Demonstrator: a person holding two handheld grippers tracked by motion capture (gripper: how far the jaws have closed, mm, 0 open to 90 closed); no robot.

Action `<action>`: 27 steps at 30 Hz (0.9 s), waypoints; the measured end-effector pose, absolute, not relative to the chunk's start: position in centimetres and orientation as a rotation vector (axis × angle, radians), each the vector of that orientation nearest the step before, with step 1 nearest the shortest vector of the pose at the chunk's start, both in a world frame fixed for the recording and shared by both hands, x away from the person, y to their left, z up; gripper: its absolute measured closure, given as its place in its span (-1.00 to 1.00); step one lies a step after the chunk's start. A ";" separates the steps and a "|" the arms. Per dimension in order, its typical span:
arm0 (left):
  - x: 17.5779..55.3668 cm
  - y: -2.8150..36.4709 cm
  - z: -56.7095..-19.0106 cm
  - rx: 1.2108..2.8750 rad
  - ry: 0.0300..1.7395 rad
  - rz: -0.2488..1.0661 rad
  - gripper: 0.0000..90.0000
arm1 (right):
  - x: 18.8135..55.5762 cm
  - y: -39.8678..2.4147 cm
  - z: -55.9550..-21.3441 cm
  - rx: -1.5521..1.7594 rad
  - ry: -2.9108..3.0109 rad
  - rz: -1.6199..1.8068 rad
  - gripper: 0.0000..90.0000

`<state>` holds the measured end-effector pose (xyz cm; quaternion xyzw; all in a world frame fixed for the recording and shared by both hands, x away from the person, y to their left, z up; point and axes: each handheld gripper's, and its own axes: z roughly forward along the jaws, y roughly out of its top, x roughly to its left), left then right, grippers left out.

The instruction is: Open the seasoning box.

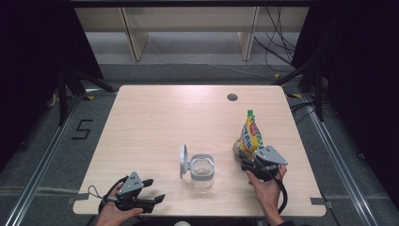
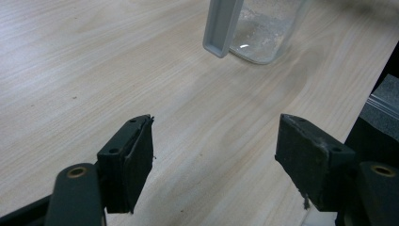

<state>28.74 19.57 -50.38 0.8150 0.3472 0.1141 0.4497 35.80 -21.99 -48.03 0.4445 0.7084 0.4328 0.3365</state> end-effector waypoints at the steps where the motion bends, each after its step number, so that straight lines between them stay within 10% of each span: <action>1: 28.7 19.6 -50.4 2.015 0.859 0.282 -0.39 | 35.8 -22.0 -48.0 1.159 1.847 1.129 -0.34; 27: 28.7 19.7 -50.3 2.030 0.826 0.293 -0.38 | 37.1 -26.0 -47.1 1.043 2.015 1.241 0.03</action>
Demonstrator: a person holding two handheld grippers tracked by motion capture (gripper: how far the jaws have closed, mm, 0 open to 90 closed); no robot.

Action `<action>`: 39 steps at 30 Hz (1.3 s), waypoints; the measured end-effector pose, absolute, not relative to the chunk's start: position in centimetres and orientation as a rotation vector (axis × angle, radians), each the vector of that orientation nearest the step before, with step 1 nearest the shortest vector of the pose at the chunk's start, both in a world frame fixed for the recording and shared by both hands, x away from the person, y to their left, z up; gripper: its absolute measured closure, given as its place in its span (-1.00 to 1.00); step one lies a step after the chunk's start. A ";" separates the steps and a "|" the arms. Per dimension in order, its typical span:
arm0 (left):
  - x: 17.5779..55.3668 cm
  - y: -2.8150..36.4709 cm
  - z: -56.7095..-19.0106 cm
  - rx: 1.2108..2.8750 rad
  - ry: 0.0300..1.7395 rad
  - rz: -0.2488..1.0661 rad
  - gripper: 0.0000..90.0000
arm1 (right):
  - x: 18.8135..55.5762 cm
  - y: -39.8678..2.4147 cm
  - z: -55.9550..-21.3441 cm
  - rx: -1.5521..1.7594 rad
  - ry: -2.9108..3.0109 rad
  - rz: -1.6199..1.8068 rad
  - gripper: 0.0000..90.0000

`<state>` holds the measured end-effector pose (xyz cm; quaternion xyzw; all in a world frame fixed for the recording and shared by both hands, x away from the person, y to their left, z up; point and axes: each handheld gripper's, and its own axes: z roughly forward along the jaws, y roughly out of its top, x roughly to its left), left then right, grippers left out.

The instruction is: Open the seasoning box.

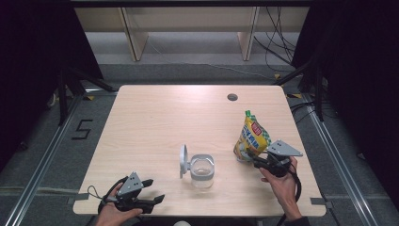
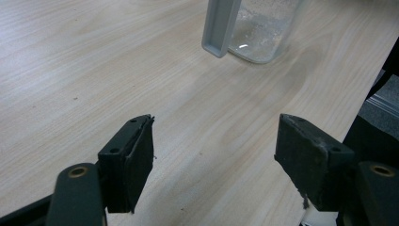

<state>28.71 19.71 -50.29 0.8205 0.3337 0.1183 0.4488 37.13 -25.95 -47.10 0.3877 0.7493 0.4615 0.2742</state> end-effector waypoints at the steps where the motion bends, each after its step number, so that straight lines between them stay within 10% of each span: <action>1: 28.7 19.7 -50.3 2.029 0.827 0.291 -0.38 | 36.9 -25.8 -47.4 1.052 1.967 1.253 0.01; 13: 28.5 19.5 -50.4 2.018 0.841 0.289 -0.39 | 37.2 -24.8 -49.5 1.127 1.864 1.274 -0.44; 39: 28.6 19.5 -50.4 2.049 0.816 0.298 -0.39 | 38.4 -24.1 -51.4 1.116 1.844 1.264 -0.65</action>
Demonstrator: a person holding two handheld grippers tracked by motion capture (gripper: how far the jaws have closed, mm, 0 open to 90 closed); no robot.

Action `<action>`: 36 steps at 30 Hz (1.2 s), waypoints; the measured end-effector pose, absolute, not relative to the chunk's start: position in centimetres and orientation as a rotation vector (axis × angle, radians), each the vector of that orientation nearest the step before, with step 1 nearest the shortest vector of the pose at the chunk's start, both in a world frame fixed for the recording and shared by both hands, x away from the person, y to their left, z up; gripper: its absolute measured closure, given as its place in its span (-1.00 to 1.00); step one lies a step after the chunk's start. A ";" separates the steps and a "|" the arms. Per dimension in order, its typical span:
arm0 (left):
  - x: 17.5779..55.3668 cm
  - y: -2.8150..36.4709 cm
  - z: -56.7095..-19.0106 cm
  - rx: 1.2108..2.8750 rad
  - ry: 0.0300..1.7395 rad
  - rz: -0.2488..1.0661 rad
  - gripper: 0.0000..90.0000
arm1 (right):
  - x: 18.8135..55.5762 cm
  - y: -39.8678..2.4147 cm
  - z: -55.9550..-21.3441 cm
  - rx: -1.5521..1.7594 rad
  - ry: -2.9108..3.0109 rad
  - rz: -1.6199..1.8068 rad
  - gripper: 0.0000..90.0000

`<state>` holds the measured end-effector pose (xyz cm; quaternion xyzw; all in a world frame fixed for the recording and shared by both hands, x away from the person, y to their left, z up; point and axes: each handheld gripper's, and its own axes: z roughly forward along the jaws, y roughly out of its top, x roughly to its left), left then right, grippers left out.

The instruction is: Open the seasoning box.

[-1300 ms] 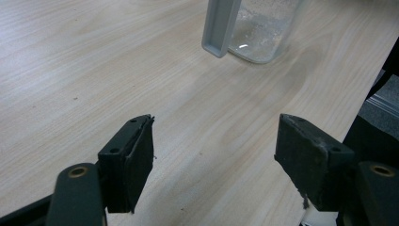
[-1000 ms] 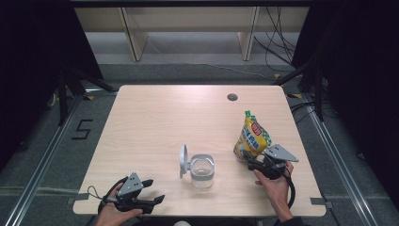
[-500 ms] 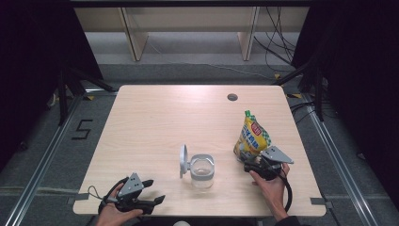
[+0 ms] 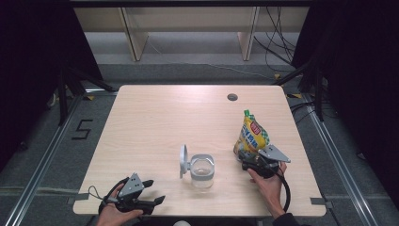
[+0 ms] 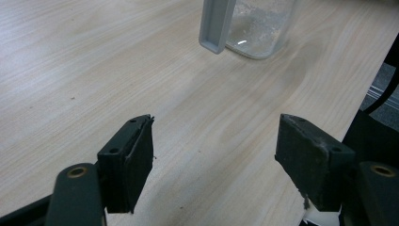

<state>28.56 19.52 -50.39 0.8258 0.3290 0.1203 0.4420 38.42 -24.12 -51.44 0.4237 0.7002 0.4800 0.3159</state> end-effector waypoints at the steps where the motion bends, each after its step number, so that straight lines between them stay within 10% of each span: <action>1: 28.6 19.5 -50.4 2.049 0.816 0.298 -0.39 | 38.4 -24.1 -51.4 1.116 1.844 1.264 -0.65; 36: 28.5 19.5 -50.3 2.060 0.813 0.302 -0.38 | 39.1 -23.5 -50.4 1.194 1.794 1.317 -0.26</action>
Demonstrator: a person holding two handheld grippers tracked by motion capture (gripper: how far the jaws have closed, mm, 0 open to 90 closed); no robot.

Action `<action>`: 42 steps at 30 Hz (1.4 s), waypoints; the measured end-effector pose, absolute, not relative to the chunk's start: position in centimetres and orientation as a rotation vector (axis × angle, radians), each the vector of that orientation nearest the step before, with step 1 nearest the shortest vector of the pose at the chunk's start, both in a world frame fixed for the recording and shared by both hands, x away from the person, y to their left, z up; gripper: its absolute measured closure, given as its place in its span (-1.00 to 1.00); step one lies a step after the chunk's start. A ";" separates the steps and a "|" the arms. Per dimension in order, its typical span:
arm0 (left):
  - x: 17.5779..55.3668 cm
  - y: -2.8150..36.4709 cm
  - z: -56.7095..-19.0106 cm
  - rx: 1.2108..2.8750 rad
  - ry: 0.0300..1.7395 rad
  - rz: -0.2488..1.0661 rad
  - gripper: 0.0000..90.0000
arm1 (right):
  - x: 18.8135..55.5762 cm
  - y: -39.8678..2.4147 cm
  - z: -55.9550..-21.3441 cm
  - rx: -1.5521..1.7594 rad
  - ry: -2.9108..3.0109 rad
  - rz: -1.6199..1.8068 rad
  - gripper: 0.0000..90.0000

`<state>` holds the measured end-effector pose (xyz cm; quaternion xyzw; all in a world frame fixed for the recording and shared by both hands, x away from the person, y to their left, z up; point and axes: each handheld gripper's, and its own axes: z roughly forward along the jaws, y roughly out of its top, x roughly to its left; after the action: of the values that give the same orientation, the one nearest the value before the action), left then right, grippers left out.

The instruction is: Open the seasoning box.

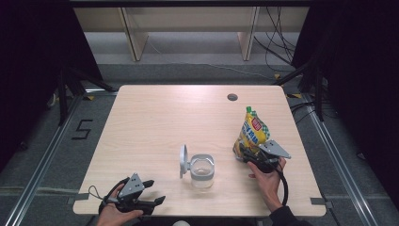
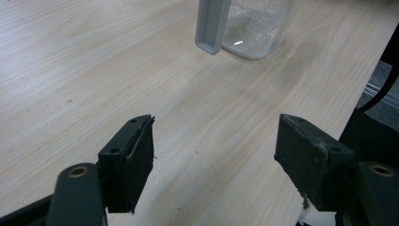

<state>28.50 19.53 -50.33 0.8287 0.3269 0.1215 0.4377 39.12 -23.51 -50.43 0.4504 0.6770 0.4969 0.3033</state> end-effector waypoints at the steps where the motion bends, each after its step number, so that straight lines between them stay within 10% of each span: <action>1: 28.5 19.5 -50.3 2.060 0.813 0.302 -0.38 | 39.1 -23.5 -50.4 1.194 1.794 1.317 -0.26; 42: 28.2 19.1 -50.4 2.023 0.820 0.283 -0.38 | 35.9 -25.2 -50.6 1.178 1.805 1.369 -0.36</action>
<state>28.23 19.12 -50.35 0.8192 0.3322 0.1145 0.4532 35.87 -25.17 -50.61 0.4416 0.6767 0.5130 0.2897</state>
